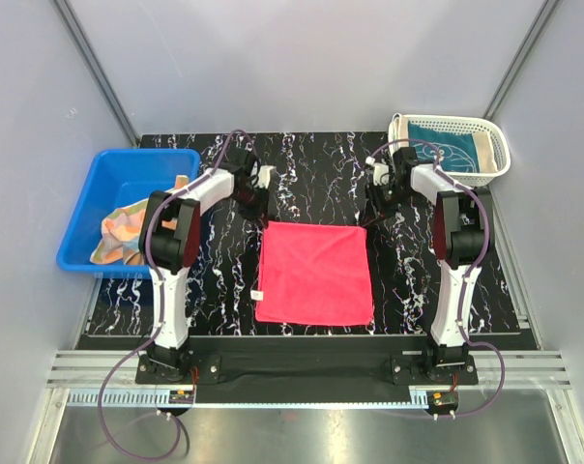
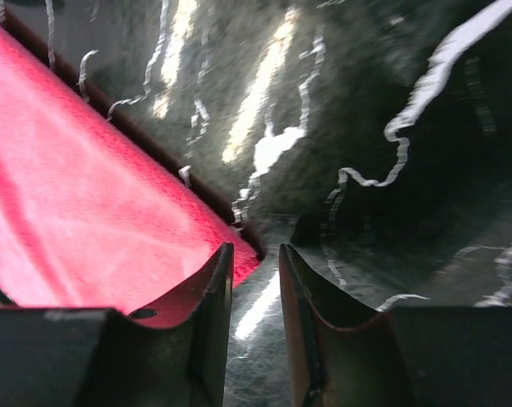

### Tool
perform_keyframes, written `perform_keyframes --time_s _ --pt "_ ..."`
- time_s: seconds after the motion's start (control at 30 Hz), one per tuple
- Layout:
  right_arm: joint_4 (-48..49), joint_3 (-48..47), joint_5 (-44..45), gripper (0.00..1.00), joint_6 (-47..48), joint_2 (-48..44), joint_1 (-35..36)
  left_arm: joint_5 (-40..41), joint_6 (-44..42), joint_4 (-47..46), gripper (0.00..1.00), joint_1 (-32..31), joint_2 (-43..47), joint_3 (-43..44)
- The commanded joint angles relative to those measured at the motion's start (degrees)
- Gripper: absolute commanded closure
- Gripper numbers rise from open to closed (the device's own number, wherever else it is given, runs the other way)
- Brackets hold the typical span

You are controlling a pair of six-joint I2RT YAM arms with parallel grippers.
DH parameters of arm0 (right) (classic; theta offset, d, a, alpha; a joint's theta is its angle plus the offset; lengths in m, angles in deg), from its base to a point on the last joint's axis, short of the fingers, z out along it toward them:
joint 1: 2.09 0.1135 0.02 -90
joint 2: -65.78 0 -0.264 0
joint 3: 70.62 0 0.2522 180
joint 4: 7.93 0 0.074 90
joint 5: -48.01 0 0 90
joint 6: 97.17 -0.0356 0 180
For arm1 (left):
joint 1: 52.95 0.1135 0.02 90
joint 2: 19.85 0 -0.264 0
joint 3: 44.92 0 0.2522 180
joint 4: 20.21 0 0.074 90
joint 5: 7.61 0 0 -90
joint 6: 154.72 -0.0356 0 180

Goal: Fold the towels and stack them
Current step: Fold the towel

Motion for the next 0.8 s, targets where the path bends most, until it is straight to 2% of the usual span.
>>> perform_keyframes --time_s 0.0,0.1,0.2,0.27,0.4,0.77 --pt "0.9 -3.1 5.5 0.65 -0.5 0.2 -0.4 2.9 -1.2 1.0 0.80 1.2 -1.9 5.7" --pt "0.9 -4.0 4.0 0.58 0.5 -1.1 -0.3 3.1 -1.7 2.2 0.66 1.3 -2.7 8.0" --pt "-2.2 -5.5 -1.4 0.53 3.1 -0.6 -0.4 1.9 -2.5 2.5 0.58 1.5 -2.5 8.3" --pt "-6.4 -7.5 -4.8 0.53 4.6 1.4 -0.4 0.4 -3.6 2.7 0.57 1.7 -2.5 8.4" --pt "-10.6 -9.1 -6.2 0.53 7.4 4.6 -0.4 -2.9 -4.6 2.4 0.55 1.8 -2.7 8.1" --pt "-8.5 -6.2 -3.1 0.62 8.6 4.9 -0.4 -3.9 -5.8 2.2 0.56 1.8 -4.7 9.1"
